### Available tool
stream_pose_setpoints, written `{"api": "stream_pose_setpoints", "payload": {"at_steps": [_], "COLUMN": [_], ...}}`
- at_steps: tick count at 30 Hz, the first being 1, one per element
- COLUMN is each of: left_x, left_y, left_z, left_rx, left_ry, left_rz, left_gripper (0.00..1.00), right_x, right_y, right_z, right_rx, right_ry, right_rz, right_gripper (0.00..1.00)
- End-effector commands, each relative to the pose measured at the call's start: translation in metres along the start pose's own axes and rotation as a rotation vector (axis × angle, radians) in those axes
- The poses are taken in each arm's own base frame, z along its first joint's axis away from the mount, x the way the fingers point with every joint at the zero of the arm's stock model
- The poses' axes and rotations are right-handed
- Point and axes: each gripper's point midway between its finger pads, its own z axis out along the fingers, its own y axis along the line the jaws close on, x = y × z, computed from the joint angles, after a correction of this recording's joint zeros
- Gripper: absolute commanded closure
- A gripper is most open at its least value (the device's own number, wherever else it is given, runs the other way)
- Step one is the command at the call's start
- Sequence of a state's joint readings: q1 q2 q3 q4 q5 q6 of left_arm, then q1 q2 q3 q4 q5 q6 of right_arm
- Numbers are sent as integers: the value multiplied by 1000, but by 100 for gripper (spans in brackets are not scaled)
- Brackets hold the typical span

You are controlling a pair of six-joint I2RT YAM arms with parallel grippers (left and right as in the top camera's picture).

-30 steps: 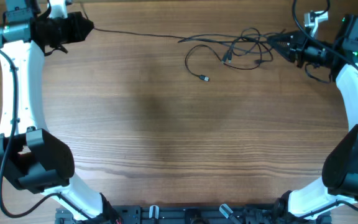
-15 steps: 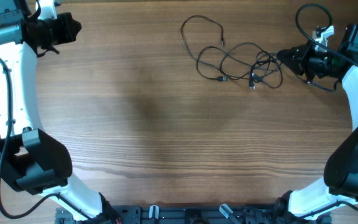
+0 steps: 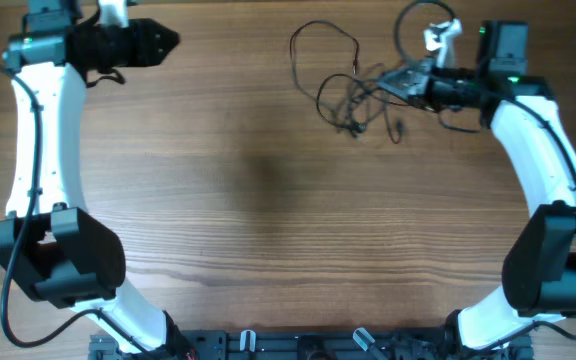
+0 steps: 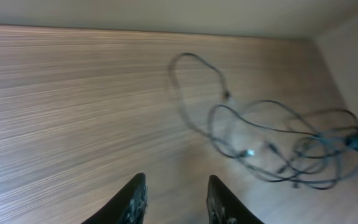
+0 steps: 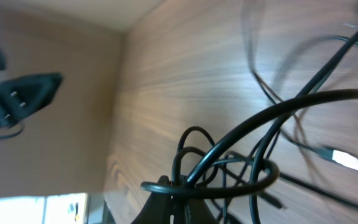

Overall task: Untangle cables
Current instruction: 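Bring both grippers back to the center and grasp the cables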

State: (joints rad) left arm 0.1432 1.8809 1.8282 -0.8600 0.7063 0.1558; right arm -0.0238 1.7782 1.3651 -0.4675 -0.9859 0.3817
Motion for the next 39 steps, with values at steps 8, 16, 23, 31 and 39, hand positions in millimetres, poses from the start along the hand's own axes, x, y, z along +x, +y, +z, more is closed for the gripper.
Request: {"api": "stream_pose_setpoints", "payload": {"at_steps": [8,16,23,31,39], "left_x": [11,32,51,62,67], "left_y": [-99,-147,-163,-179,-190], "left_z": [23,46,72,83,83], "left_rx": [268,445,495,527,556], "left_ry": [45,103,169,201,216], "left_rz": [201,263,263,277,279], "left_gripper": [67,69,69,72,73], "right_x": [-19,-14,-10,-12,-13], "right_y": [101,118,133,143,143], "right_z": [-3,1,8,8,8], "right_rx": [-334,-383,-414,-436,-437], "right_ry": [1,25,36,27,23], "right_rz": [-116,-151,-176,-193,-201], "right_gripper": [95,95,95,95,96]}}
